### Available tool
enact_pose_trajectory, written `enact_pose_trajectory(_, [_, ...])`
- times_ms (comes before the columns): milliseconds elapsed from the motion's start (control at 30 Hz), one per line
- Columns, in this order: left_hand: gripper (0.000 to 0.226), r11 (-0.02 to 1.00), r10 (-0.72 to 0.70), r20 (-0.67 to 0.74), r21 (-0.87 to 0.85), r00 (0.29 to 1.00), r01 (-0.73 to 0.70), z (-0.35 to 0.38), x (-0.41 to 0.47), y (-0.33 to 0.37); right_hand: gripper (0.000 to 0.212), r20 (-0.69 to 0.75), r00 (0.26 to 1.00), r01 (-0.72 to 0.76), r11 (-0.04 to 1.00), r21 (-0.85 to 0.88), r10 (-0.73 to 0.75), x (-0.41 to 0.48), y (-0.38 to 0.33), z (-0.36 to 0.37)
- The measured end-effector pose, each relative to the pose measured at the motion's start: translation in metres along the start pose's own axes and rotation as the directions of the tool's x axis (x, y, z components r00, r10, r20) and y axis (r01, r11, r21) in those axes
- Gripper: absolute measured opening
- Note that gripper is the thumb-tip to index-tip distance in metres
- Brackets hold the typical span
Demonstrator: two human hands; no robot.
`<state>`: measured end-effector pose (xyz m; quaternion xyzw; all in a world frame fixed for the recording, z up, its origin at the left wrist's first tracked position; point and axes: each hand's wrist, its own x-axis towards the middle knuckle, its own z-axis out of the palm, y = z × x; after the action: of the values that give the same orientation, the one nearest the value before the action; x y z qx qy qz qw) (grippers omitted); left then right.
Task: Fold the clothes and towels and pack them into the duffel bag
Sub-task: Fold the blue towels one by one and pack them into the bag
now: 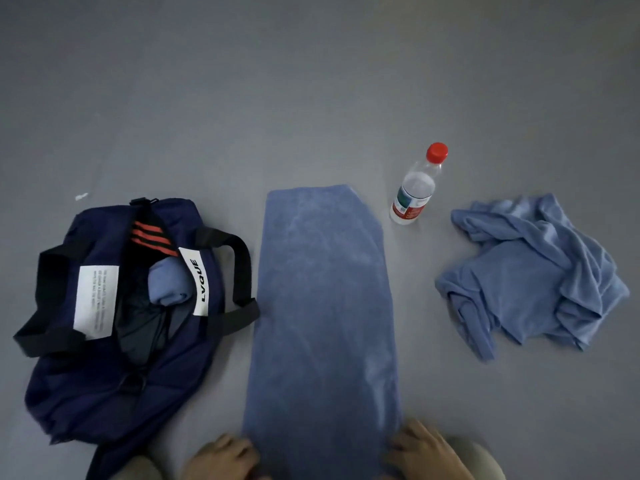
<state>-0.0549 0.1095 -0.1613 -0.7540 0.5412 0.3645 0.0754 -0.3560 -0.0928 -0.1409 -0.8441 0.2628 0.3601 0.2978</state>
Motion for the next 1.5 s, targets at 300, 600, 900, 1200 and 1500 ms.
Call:
enact_pose_trajectory(300, [0.045, 0.974, 0.208, -0.447, 0.019, 0.870, -0.224, -0.140, 0.185, 0.040, 0.046, -0.362, 0.932, -0.001, 0.995, 0.097, 0.037, 0.101, 0.038, -0.185])
enact_pose_trajectory(600, [0.059, 0.987, 0.159, -0.412, 0.095, 0.898, -0.131, -0.253, 0.358, 0.028, 0.067, -0.520, 0.852, -0.052, 0.998, 0.040, 0.065, 0.244, 0.050, -0.276])
enact_pose_trajectory(900, [0.035, 1.000, -0.004, -0.560, 0.021, 0.828, 0.019, -0.283, 0.394, 0.009, 0.050, -0.734, 0.679, 0.061, 0.998, 0.013, -0.032, 0.262, 0.067, -0.277])
enact_pose_trajectory(1200, [0.012, 0.973, 0.203, -0.517, 0.008, 0.831, -0.233, -0.304, 0.369, 0.027, 0.067, -0.624, 0.779, 0.257, 0.939, 0.227, -0.062, 0.287, 0.042, -0.350])
enact_pose_trajectory(1500, [0.006, 0.985, 0.070, -0.519, -0.101, 0.852, -0.142, -0.321, 0.341, 0.009, 0.021, -0.636, 0.770, 0.085, 0.996, 0.033, -0.045, 0.278, 0.046, -0.369])
